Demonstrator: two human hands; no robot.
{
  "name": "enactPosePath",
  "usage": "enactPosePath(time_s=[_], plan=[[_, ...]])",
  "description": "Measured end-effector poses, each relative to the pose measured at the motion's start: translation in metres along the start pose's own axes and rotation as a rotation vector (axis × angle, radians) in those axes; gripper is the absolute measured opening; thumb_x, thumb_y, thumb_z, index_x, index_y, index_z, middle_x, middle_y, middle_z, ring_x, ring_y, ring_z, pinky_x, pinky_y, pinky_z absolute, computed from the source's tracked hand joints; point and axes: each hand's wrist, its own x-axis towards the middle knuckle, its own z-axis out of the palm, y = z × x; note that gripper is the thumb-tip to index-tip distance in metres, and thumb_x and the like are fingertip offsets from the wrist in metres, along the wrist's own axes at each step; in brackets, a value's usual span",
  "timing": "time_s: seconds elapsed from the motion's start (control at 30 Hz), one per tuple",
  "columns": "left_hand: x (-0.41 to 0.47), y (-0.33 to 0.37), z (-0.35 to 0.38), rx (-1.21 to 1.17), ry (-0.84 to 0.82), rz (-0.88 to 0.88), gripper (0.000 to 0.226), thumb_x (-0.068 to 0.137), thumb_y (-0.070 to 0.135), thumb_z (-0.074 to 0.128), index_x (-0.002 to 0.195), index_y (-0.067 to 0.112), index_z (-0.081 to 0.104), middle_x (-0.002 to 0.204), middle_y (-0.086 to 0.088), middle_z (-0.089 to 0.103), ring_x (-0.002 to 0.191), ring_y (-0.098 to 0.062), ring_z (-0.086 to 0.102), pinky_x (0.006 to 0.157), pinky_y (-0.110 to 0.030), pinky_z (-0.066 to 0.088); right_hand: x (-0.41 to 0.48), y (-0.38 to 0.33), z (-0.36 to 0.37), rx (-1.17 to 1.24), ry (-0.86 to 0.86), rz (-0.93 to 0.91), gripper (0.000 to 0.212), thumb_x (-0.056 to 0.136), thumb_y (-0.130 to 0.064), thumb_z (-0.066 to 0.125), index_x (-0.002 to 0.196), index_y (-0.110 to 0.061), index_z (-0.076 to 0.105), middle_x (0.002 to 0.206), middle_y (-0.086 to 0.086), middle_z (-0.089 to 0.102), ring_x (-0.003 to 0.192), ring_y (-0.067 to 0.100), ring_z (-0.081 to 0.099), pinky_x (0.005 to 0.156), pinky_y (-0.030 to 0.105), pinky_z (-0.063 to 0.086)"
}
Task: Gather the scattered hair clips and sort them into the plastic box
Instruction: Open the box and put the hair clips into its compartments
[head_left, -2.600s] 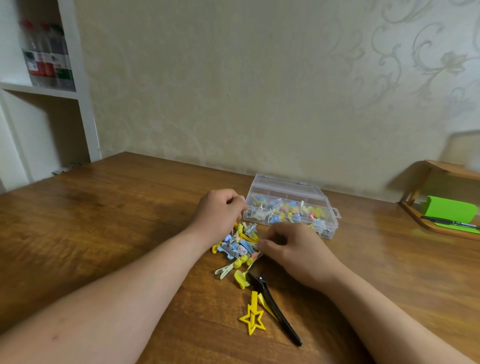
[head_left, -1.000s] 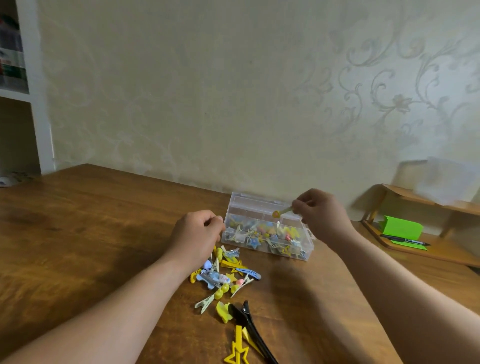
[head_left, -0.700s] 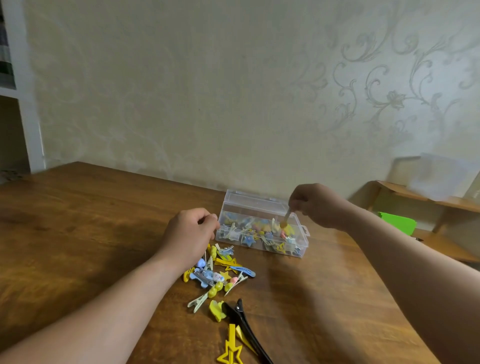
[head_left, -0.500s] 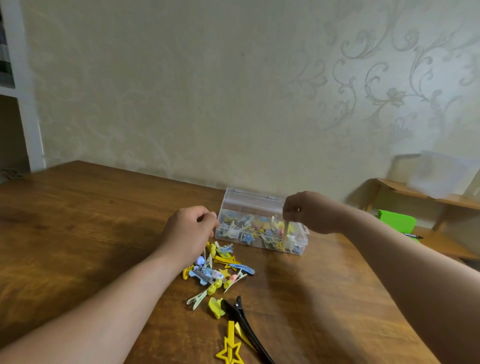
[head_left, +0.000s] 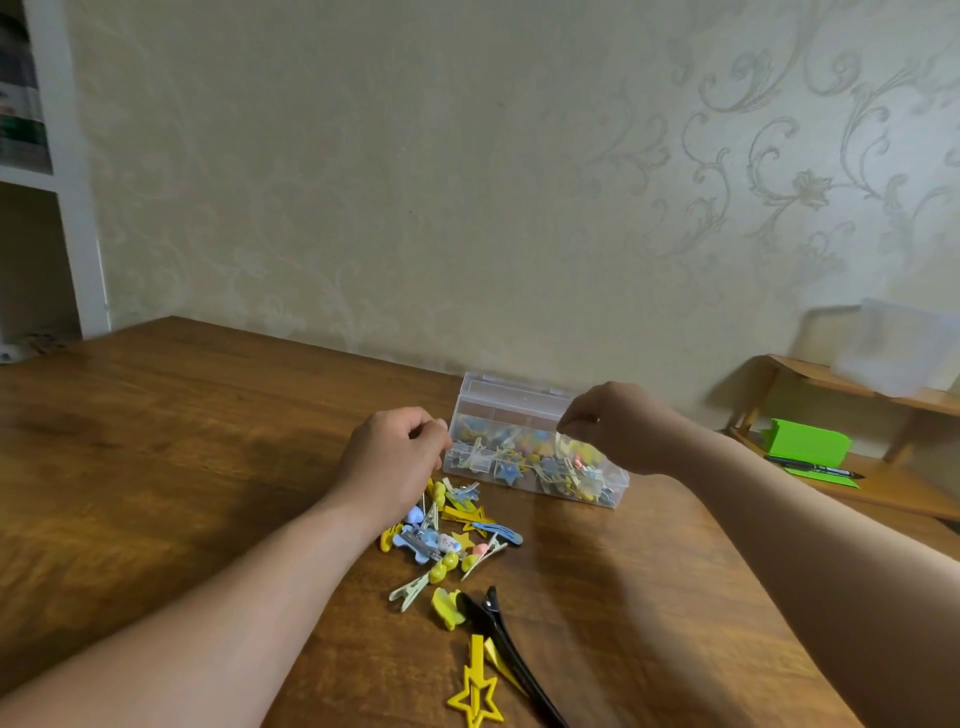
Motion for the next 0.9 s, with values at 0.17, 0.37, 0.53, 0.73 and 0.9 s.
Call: enactPosePath(time_s=[0.17, 0.37, 0.53, 0.73, 0.9], plan=[[0.000, 0.000, 0.000, 0.009, -0.003, 0.000, 0.033, 0.107, 0.027, 0.056, 0.084, 0.018, 0.077, 0.076, -0.003, 0.072, 0.065, -0.018, 0.061, 0.069, -0.035, 0.050, -0.018, -0.011, -0.005, 0.126, 0.187, -0.010, 0.021, 0.106, -0.025, 0.060, 0.117, -0.024, 0.079, 0.108, -0.010, 0.075, 0.086, 0.003, 0.062, 0.068, 0.012, 0.041], [-0.002, 0.002, -0.001, 0.031, 0.004, 0.003, 0.034, 0.108, 0.029, 0.056, 0.085, 0.018, 0.077, 0.080, -0.011, 0.074, 0.084, -0.036, 0.071, 0.074, -0.047, 0.058, -0.057, -0.045, 0.006, 0.420, 0.413, -0.024, 0.016, 0.103, -0.027, 0.064, 0.106, -0.029, 0.080, 0.093, -0.023, 0.073, 0.082, -0.007, 0.064, 0.069, 0.010, 0.045], [-0.004, 0.004, -0.003, 0.034, 0.007, -0.010, 0.034, 0.108, 0.029, 0.055, 0.084, 0.021, 0.077, 0.079, -0.007, 0.074, 0.085, -0.034, 0.071, 0.074, -0.042, 0.056, -0.083, -0.062, 0.030, 0.614, 0.336, -0.035, 0.011, 0.102, -0.030, 0.069, 0.100, -0.030, 0.079, 0.089, -0.019, 0.075, 0.086, -0.007, 0.067, 0.069, 0.008, 0.048], [-0.004, 0.005, -0.003, 0.039, 0.020, -0.027, 0.034, 0.107, 0.028, 0.056, 0.085, 0.016, 0.078, 0.076, -0.002, 0.072, 0.086, -0.032, 0.071, 0.084, -0.049, 0.059, -0.095, -0.052, 0.053, 0.505, -0.010, -0.003, 0.016, 0.101, -0.040, 0.067, 0.117, -0.040, 0.072, 0.105, -0.020, 0.070, 0.094, -0.003, 0.066, 0.080, 0.014, 0.053], [-0.003, 0.003, -0.002, 0.047, 0.027, -0.026, 0.034, 0.107, 0.028, 0.055, 0.084, 0.017, 0.078, 0.076, -0.002, 0.072, 0.089, -0.031, 0.072, 0.081, -0.044, 0.058, -0.095, -0.054, 0.051, 0.406, -0.081, -0.042, 0.027, 0.099, -0.038, 0.071, 0.125, -0.039, 0.066, 0.105, -0.020, 0.064, 0.093, -0.002, 0.062, 0.073, 0.012, 0.049]])
